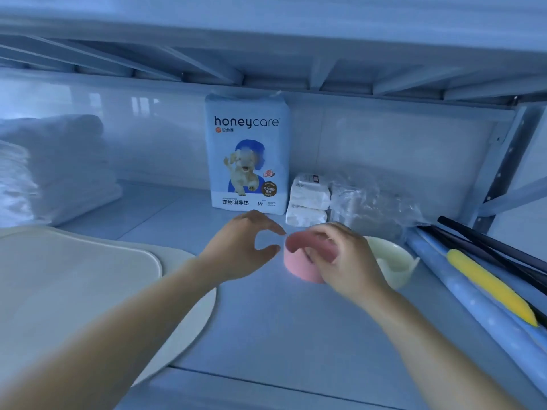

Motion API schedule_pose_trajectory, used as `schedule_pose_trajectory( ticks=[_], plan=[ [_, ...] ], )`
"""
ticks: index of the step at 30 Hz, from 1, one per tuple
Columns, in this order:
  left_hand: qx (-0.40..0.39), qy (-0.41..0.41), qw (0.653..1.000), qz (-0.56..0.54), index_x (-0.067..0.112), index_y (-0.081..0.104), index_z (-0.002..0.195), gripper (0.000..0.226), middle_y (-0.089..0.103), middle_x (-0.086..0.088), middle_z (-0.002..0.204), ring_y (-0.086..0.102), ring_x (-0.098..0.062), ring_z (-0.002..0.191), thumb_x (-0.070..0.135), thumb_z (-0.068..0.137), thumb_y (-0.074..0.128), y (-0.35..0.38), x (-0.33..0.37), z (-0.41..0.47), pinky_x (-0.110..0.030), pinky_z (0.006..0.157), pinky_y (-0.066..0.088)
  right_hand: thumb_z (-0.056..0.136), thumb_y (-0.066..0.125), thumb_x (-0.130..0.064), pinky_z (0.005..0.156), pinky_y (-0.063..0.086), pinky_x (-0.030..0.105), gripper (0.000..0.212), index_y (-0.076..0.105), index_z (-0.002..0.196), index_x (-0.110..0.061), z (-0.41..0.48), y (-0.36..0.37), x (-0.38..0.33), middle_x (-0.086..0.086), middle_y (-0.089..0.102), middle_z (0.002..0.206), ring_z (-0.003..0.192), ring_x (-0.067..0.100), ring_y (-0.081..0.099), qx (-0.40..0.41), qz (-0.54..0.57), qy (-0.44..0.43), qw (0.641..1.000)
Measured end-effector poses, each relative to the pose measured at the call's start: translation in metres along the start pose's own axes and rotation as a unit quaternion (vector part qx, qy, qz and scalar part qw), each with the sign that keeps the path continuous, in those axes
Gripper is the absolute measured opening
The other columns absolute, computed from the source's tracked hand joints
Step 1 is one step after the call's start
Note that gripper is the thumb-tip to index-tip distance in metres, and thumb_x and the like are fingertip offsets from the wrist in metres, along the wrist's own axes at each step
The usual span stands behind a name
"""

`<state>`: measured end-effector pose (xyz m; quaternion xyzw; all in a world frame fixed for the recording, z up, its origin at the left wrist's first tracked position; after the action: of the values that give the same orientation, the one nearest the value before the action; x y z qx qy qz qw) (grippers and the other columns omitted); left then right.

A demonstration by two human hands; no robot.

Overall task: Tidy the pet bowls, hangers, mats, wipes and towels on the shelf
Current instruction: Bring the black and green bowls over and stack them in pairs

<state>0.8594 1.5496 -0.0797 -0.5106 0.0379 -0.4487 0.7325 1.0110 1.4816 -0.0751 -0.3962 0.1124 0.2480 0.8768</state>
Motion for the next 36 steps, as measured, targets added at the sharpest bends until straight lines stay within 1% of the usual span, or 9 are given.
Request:
schedule_pose_trajectory(
  ticks=[4, 8, 12, 17, 20, 25, 31, 34, 36],
  plan=[
    [-0.008, -0.054, 0.998, 0.025, 0.039, 0.066, 0.100, 0.019, 0.061, 0.015, 0.104, 0.054, -0.003, 0.093, 0.030, 0.083, 0.064, -0.041, -0.056, -0.032, -0.021, 0.084, 0.043, 0.085, 0.065, -0.025, 0.078, 0.042, 0.013, 0.016, 0.065, 0.101, -0.027, 0.017, 0.061, -0.048, -0.021, 0.058, 0.094, 0.086, -0.003, 0.054, -0.065, 0.027, -0.026, 0.997],
    [-0.012, -0.094, 0.994, 0.051, 0.033, 0.068, 0.095, 0.017, 0.065, 0.010, 0.100, 0.058, -0.006, 0.089, 0.024, 0.081, 0.065, -0.087, -0.119, -0.067, -0.026, 0.085, 0.047, 0.085, 0.064, -0.023, 0.078, 0.043, 0.012, 0.012, 0.068, 0.097, -0.024, 0.030, 0.126, -0.098, -0.019, 0.059, 0.091, 0.086, -0.004, 0.054, -0.133, 0.072, -0.058, 0.987],
    [-0.023, -0.127, 0.988, 0.082, 0.033, 0.068, 0.095, 0.015, 0.065, 0.013, 0.098, 0.057, -0.004, 0.088, 0.026, 0.082, 0.065, -0.129, -0.186, -0.102, -0.025, 0.084, 0.047, 0.084, 0.065, -0.023, 0.075, 0.044, 0.013, 0.007, 0.068, 0.090, -0.024, 0.045, 0.181, -0.145, -0.016, 0.062, 0.089, 0.086, 0.000, 0.055, -0.166, 0.089, -0.077, 0.979],
    [-0.047, -0.165, 0.978, 0.119, 0.034, 0.066, 0.101, 0.018, 0.063, 0.014, 0.105, 0.049, 0.003, 0.088, 0.031, 0.084, 0.063, -0.170, -0.273, -0.145, -0.012, 0.078, 0.038, 0.086, 0.062, -0.023, 0.078, 0.043, 0.015, 0.009, 0.067, 0.093, -0.025, 0.067, 0.251, -0.206, -0.016, 0.062, 0.094, 0.088, 0.001, 0.056, -0.214, 0.076, -0.091, 0.969],
    [-0.056, -0.181, 0.973, 0.131, 0.035, 0.065, 0.104, 0.019, 0.061, 0.016, 0.108, 0.049, 0.002, 0.095, 0.032, 0.085, 0.062, -0.197, -0.319, -0.170, -0.004, 0.073, 0.031, 0.087, 0.061, -0.026, 0.081, 0.043, 0.017, 0.009, 0.066, 0.094, -0.028, 0.080, 0.289, -0.243, -0.019, 0.060, 0.095, 0.090, -0.001, 0.055, -0.231, 0.069, -0.099, 0.965],
    [-0.057, -0.211, 0.961, 0.168, 0.041, 0.062, 0.105, 0.019, 0.055, 0.018, 0.113, 0.052, -0.005, 0.106, 0.037, 0.086, 0.058, -0.247, -0.389, -0.210, -0.026, 0.089, 0.044, 0.088, 0.060, -0.030, 0.084, 0.043, 0.019, 0.008, 0.064, 0.094, -0.034, 0.097, 0.351, -0.299, -0.023, 0.058, 0.094, 0.090, -0.003, 0.054, -0.252, 0.070, -0.106, 0.959],
    [0.009, -0.232, 0.956, 0.180, 0.037, 0.067, 0.100, 0.018, 0.060, 0.015, 0.109, 0.058, -0.013, 0.101, 0.031, 0.084, 0.061, -0.315, -0.450, -0.243, -0.029, 0.085, 0.047, 0.087, 0.060, -0.031, 0.084, 0.042, 0.017, 0.011, 0.065, 0.096, -0.033, 0.108, 0.416, -0.362, -0.023, 0.059, 0.098, 0.093, -0.004, 0.053, -0.285, 0.097, -0.103, 0.948],
    [0.068, -0.242, 0.951, 0.180, 0.035, 0.069, 0.097, 0.019, 0.061, 0.014, 0.106, 0.060, -0.013, 0.097, 0.025, 0.082, 0.065, -0.351, -0.474, -0.255, -0.029, 0.085, 0.048, 0.087, 0.062, -0.026, 0.075, 0.036, 0.006, 0.012, 0.066, 0.098, -0.028, 0.124, 0.442, -0.403, -0.020, 0.058, 0.096, 0.088, -0.002, 0.052, -0.281, 0.124, -0.128, 0.943],
    [0.078, -0.240, 0.952, 0.174, 0.037, 0.068, 0.096, 0.021, 0.059, 0.016, 0.102, 0.059, -0.009, 0.094, 0.022, 0.082, 0.065, -0.369, -0.487, -0.261, -0.030, 0.084, 0.049, 0.086, 0.063, -0.025, 0.073, 0.034, 0.003, 0.015, 0.066, 0.101, -0.024, 0.134, 0.458, -0.432, -0.015, 0.060, 0.098, 0.089, 0.002, 0.052, -0.275, 0.145, -0.142, 0.940]
  ],
)
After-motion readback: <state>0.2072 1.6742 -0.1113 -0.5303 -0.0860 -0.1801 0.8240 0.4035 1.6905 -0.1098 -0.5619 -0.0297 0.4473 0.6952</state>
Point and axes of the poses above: each hand's wrist, its own z-axis towards the middle knuckle, its own y-axis out of the palm, x = y × z, the point moved 8 cm from there along z, towards the middle knuckle
